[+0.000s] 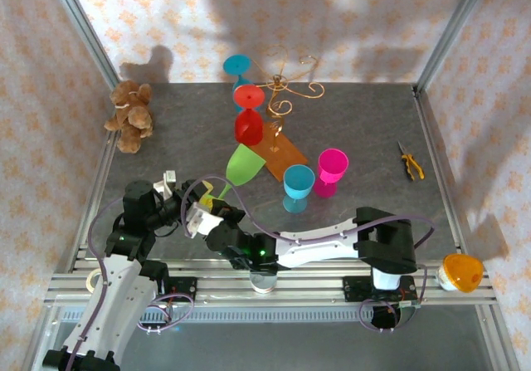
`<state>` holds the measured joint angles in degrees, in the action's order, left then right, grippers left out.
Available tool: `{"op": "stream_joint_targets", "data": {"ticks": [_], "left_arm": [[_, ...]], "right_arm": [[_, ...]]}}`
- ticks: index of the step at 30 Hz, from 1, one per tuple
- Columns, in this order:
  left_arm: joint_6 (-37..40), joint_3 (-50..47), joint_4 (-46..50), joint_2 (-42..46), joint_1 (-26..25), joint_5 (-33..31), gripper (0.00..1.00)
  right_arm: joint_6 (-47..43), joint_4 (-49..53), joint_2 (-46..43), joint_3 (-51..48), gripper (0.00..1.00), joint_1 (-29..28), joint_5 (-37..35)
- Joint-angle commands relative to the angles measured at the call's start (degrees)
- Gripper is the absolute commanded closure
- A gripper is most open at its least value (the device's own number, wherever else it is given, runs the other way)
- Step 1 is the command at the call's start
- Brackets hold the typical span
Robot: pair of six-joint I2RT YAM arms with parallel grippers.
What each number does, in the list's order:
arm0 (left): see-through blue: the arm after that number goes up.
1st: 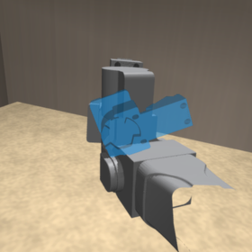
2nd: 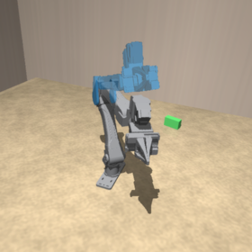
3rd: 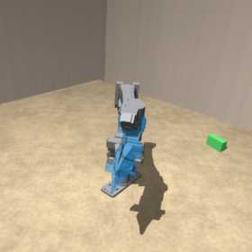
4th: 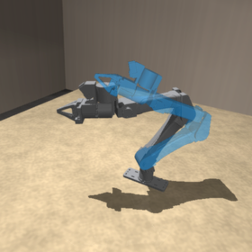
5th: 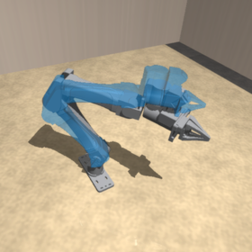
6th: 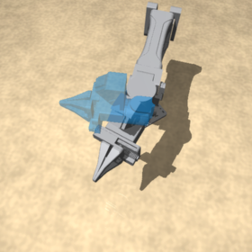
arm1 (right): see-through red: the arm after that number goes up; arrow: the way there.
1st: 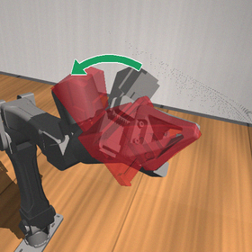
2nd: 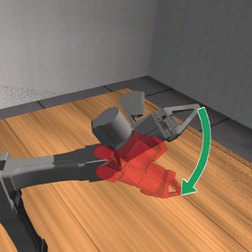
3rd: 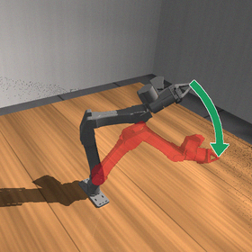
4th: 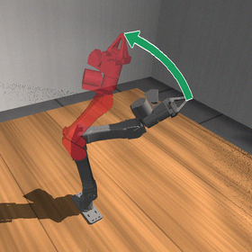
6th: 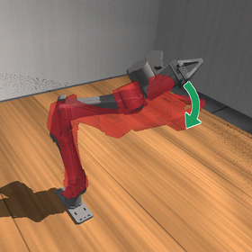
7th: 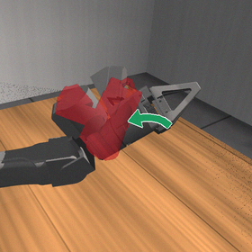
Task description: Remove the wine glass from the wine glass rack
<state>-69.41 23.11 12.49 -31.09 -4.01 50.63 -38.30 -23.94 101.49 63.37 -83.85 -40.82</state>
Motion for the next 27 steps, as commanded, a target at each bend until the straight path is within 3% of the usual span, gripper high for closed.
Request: {"op": "stream_joint_targets", "data": {"ticks": [1,16,27], "left_arm": [[-0.6,-0.8,-2.6,0.5,0.2,1.1,0.49],[-0.6,-2.7,-2.9,1.1,0.2,0.0,0.67],[-0.8,-3.1,-4.5,0.4,0.1,-0.6,0.75]], "right_arm": [[-0.3,-4.2,1.0,2.5,1.00,-0.3,-2.2],[1.7,-3.6,-0.7,2.7,1.00,-0.3,-0.3],[1.8,-4.0,-1.7,3.3,1.00,-0.3,1.6]]}}
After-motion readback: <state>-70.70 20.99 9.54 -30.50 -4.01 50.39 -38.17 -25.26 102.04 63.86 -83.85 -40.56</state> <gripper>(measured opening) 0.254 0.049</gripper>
